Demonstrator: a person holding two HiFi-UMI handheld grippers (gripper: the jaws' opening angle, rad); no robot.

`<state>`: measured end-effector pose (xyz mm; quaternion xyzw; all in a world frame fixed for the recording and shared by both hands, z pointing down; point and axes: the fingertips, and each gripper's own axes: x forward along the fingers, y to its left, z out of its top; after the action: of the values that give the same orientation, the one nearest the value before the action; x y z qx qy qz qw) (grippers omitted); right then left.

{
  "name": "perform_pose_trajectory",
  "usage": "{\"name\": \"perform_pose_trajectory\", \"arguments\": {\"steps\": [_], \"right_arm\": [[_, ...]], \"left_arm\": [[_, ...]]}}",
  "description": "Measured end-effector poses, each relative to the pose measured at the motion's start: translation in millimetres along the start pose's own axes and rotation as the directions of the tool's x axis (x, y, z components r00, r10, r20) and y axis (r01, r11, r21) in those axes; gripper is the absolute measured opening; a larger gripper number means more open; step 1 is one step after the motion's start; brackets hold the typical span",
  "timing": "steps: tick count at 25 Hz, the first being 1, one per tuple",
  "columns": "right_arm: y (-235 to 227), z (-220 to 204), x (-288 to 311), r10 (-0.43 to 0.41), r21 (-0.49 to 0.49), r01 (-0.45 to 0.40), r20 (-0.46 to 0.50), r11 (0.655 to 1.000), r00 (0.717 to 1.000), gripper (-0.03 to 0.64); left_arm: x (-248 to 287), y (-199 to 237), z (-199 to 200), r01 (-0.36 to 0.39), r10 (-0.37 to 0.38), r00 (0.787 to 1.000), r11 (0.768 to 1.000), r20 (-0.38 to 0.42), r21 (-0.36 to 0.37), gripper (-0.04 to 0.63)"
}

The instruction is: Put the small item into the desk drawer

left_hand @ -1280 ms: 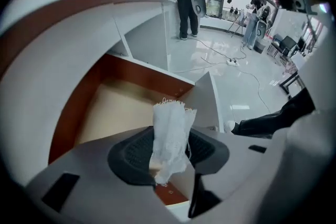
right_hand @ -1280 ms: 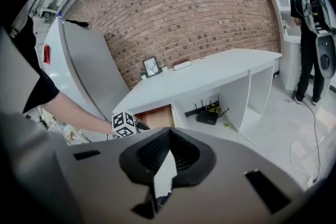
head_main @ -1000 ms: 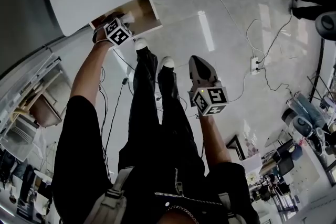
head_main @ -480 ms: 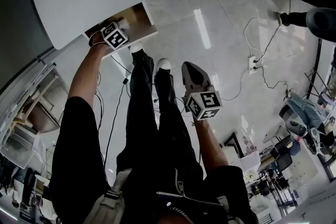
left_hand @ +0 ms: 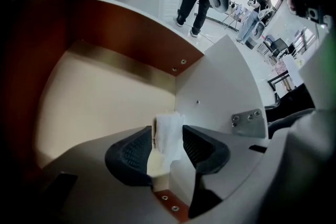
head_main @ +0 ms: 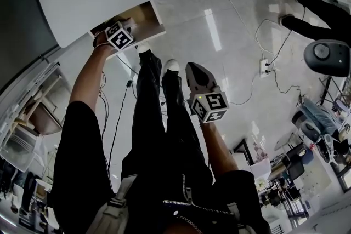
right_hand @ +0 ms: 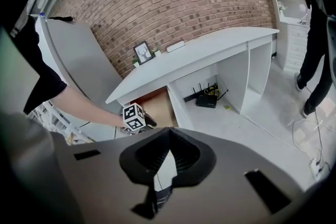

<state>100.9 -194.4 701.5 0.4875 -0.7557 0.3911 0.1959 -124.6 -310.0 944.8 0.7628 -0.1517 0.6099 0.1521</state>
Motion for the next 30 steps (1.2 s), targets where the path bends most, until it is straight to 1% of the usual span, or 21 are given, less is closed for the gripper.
{"name": "perform_pose_trajectory", "arguments": {"steps": [3,4,6,8,11,15,18,20,22,24,26,28,30], "right_arm": [[9,9,-5,0.014,-0.016,-0.014,0.017,1.000,1.000,0.008],[11,11,-7,0.015,-0.023,-0.015,0.020,1.000,1.000,0.006],[14,15,-9,0.018,-0.038,-0.017,0.022,0.999,1.000,0.006],[16,16,-12,0.024,-0.046,-0.023,0.016,0.999,1.000,0.006],[19,25,-18,0.036,-0.055,-0.035,0.018,0.998,0.999,0.006],[23,52,-30,0.040,-0.089,-0.036,0.043,0.995,0.998,0.006],[26,69,-36,0.059,-0.126,-0.051,0.062,0.991,0.996,0.006],[23,80,-38,0.068,-0.145,-0.057,0.072,0.988,0.995,0.006],[25,91,-38,0.078,-0.163,-0.064,0.082,0.985,0.994,0.006],[32,100,-37,0.093,-0.186,-0.075,0.091,0.980,0.991,0.006],[44,112,-37,0.117,-0.214,-0.092,0.108,0.972,0.987,0.006],[57,134,-38,0.148,-0.250,-0.110,0.139,0.962,0.979,0.006],[67,158,-40,0.177,-0.290,-0.122,0.173,0.949,0.969,0.005]], "left_arm": [[-31,7,9,-0.054,0.057,0.996,0.998,0.063,-0.034,0.184],[-41,8,12,-0.064,0.067,0.995,0.997,0.078,-0.045,0.170],[-57,7,15,-0.061,0.068,0.993,0.996,0.095,-0.066,0.143],[-71,-1,13,-0.042,0.052,0.994,0.995,0.100,-0.095,0.086],[-97,-14,13,-0.043,0.058,0.991,0.991,0.123,-0.125,0.044],[-144,-25,22,-0.074,0.100,0.979,0.986,0.177,-0.150,0.031],[-181,-28,29,-0.107,0.153,0.962,0.973,0.225,-0.204,0.028],[-206,-26,38,-0.136,0.209,0.941,0.954,0.266,-0.267,0.026],[-231,-23,45,-0.161,0.266,0.915,0.931,0.305,-0.329,0.025],[-254,-22,49,-0.173,0.308,0.890,0.911,0.337,-0.375,0.025],[-281,-22,53,-0.186,0.346,0.864,0.895,0.366,-0.406,0.025],[-312,-18,61,-0.210,0.391,0.831,0.880,0.396,-0.426,0.025],[-341,-11,69,-0.229,0.436,0.789,0.862,0.432,-0.451,0.025]]}}
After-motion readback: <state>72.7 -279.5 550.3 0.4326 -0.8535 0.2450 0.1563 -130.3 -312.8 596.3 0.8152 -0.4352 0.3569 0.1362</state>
